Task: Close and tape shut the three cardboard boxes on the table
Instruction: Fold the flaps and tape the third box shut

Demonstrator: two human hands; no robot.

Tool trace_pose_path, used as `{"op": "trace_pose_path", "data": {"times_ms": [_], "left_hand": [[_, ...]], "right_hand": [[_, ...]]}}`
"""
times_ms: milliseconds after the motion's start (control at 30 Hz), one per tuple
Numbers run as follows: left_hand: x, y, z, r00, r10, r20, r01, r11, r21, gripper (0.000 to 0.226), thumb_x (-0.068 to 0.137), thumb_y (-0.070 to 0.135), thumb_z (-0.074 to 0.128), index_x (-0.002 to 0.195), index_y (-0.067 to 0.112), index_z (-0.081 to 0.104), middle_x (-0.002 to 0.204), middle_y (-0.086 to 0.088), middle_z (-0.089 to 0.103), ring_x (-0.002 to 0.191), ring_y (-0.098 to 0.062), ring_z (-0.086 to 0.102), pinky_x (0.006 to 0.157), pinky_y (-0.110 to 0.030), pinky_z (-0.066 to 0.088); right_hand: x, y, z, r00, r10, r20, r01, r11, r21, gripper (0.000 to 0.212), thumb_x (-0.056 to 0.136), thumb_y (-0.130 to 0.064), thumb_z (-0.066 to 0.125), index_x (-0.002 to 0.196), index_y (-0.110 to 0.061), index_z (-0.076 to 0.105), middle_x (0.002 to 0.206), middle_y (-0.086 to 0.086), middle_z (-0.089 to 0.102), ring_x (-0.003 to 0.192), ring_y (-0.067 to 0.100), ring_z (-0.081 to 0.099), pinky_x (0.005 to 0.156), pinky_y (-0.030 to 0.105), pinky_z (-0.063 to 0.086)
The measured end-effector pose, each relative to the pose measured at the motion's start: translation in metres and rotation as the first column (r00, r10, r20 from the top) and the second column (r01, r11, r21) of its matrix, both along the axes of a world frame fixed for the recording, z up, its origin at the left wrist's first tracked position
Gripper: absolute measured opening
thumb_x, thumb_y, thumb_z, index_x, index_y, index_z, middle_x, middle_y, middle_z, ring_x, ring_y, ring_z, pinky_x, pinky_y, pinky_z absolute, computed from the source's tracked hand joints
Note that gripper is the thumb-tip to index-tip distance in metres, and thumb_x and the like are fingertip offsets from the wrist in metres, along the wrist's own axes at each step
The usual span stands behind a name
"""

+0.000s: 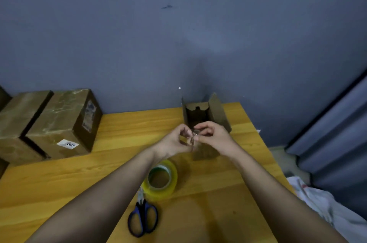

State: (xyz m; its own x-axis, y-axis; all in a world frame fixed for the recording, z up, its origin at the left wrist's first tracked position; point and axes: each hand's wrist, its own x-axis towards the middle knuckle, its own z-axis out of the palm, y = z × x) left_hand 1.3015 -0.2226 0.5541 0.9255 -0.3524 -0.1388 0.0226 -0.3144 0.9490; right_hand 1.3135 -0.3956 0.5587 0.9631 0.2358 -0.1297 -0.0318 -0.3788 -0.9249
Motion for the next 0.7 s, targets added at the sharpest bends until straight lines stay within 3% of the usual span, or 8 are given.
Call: {"op": "trace_pose_path", "data": {"times_ms": [67,167,233,333,467,600,633,700], "left_hand": [[0.007,-0.016,0.000,1.000,0.007,0.001,-0.007,1.000,0.014,0.033,0.078,-0.008,0.069,0.099,0.007,0.047,0.087,0.000,0.057,0.071,0.006,0.060,0.068,-0.013,0.048],[0.017,-0.042,0.002,0.998,0.063,-0.017,-0.062,0.997,0.048,0.040,0.077,-0.004,0.072,0.105,0.005,0.046,0.092,-0.011,0.060,0.087,-0.016,0.059,0.076,-0.027,0.048],[0.024,-0.056,0.003,0.990,0.131,-0.057,-0.129,0.991,0.043,0.052,0.075,-0.002,0.075,0.113,0.009,0.041,0.101,-0.009,0.056,0.096,-0.021,0.057,0.075,-0.030,0.051],[0.032,-0.065,0.001,0.967,0.221,-0.126,-0.222,0.975,0.004,0.074,0.071,0.004,0.080,0.128,0.014,0.034,0.119,-0.008,0.050,0.108,-0.023,0.056,0.070,-0.025,0.054],[0.034,-0.072,-0.004,0.989,0.145,-0.029,-0.137,0.972,0.192,0.065,0.073,0.005,0.078,0.127,0.008,0.041,0.110,-0.005,0.050,0.103,-0.020,0.055,0.084,-0.031,0.050],[0.028,-0.068,-0.009,0.970,0.201,0.139,-0.231,0.940,0.249,0.041,0.077,0.001,0.071,0.110,0.015,0.052,0.096,-0.002,0.055,0.093,-0.019,0.057,0.085,-0.030,0.047],[0.027,-0.066,-0.010,0.945,0.223,0.241,-0.290,0.912,0.290,0.033,0.080,0.002,0.068,0.106,0.017,0.055,0.095,-0.002,0.057,0.094,-0.020,0.058,0.086,-0.032,0.048],[0.026,-0.062,-0.012,0.869,0.200,0.452,-0.425,0.769,0.477,0.024,0.085,0.012,0.063,0.107,0.019,0.058,0.105,-0.002,0.058,0.104,-0.021,0.055,0.089,-0.035,0.045]], "right_hand": [[0.007,-0.015,0.006,0.998,0.015,0.063,-0.011,0.997,-0.070,0.032,0.080,-0.007,0.075,0.109,-0.014,0.064,0.075,-0.006,0.066,0.070,-0.001,0.062,0.072,0.017,0.048],[0.016,-0.031,0.011,0.986,-0.007,0.166,0.030,0.991,-0.133,0.028,0.081,-0.009,0.075,0.106,-0.017,0.065,0.075,-0.002,0.066,0.063,-0.008,0.057,0.064,0.007,0.042],[0.021,-0.044,0.013,0.978,-0.032,0.208,0.057,0.992,-0.114,0.028,0.080,-0.008,0.075,0.104,-0.016,0.066,0.074,0.000,0.066,0.064,-0.007,0.055,0.064,0.007,0.042],[0.028,-0.062,0.010,0.977,-0.013,0.214,0.023,0.999,-0.045,0.027,0.078,-0.006,0.076,0.101,-0.016,0.064,0.065,-0.011,0.062,0.065,-0.006,0.056,0.066,0.008,0.042],[0.034,-0.070,0.003,0.972,0.015,0.235,-0.015,1.000,-0.002,0.028,0.081,-0.009,0.074,0.097,-0.027,0.061,0.074,-0.009,0.064,0.072,-0.003,0.059,0.068,0.009,0.045],[0.043,-0.073,0.005,0.966,0.021,0.257,-0.034,0.998,0.047,0.026,0.082,-0.008,0.072,0.097,-0.025,0.061,0.083,-0.001,0.065,0.075,-0.001,0.059,0.072,0.012,0.046],[0.045,-0.073,0.005,0.966,0.075,0.249,-0.080,0.997,0.011,0.027,0.083,-0.008,0.072,0.098,-0.027,0.060,0.084,-0.002,0.065,0.076,0.001,0.059,0.075,0.016,0.048],[0.046,-0.074,0.002,0.961,0.141,0.238,-0.130,0.990,-0.059,0.031,0.083,-0.007,0.070,0.100,-0.031,0.059,0.088,-0.001,0.065,0.078,0.004,0.060,0.078,0.024,0.051]]}}
